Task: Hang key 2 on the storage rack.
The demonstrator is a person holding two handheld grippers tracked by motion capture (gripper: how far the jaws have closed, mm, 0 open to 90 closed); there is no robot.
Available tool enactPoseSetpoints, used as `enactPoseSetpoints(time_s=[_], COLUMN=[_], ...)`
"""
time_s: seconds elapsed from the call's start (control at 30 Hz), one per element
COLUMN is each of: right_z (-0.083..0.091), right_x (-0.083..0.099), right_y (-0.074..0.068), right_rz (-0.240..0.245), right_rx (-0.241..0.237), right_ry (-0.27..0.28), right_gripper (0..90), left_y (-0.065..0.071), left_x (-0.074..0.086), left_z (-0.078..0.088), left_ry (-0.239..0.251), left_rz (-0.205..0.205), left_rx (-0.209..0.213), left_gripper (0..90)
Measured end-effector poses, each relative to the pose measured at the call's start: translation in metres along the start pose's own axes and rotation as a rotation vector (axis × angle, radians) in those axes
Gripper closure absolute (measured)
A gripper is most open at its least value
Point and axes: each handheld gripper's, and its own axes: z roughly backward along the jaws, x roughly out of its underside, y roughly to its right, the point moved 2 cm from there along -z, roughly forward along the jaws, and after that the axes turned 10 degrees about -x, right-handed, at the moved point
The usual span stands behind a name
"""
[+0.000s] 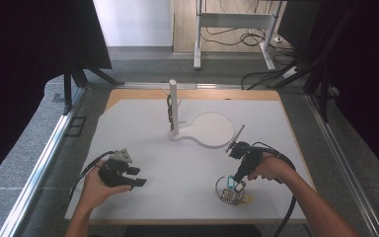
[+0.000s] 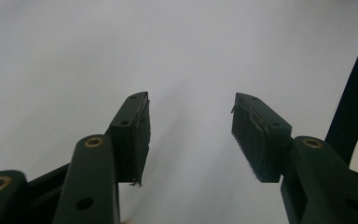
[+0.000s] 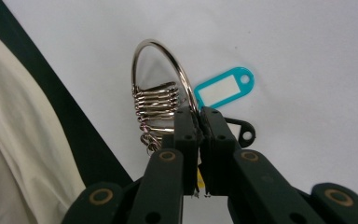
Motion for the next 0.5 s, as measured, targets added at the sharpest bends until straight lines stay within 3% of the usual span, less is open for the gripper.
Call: enactPoseSetpoints(time_s=[0.2,0.4,0.5], right_z=[0.006,0.027,0.038], right_x=[-0.001,-0.006,-0.009], right_y=[-0.003,-0.007,-0.010], right_rz=[0.008,0.007,0.015], right_rx=[-0.007,0.019,0.007], right_ry=[0.009,0.043,0.062], right_gripper=[86.5,86.6,86.7], left_y=[0.000,0.000,0.000], left_x=[0.000,0.000,0.000], left_z=[0.000,0.000,0.000], left_ry=[0.000,0.006,0.005], left_rz=[0.001,0.003,-0.001], left_rx=[0.000,0.003,0.002], left_gripper=[47.2,47.3,47.3])
